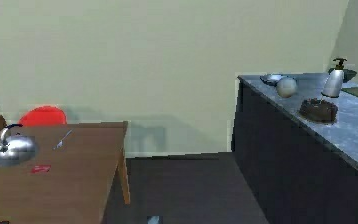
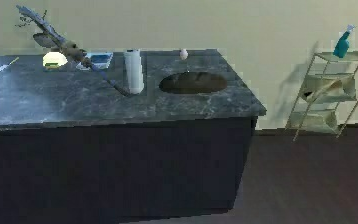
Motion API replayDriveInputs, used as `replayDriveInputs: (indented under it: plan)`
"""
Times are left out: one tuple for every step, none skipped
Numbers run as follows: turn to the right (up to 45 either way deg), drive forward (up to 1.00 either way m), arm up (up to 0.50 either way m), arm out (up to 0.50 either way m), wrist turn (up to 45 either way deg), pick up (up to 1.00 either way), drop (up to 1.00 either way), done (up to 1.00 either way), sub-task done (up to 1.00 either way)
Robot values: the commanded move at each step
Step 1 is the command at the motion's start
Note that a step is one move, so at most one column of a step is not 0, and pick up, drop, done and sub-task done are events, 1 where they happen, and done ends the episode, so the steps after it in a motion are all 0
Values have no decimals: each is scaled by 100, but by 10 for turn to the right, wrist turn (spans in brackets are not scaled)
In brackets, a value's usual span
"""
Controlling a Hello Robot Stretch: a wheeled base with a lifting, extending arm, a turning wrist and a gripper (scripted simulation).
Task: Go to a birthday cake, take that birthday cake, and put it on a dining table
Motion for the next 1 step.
replayDriveInputs:
  plan:
    - [-450, 0, 0, 0, 0, 0, 0, 0, 0]
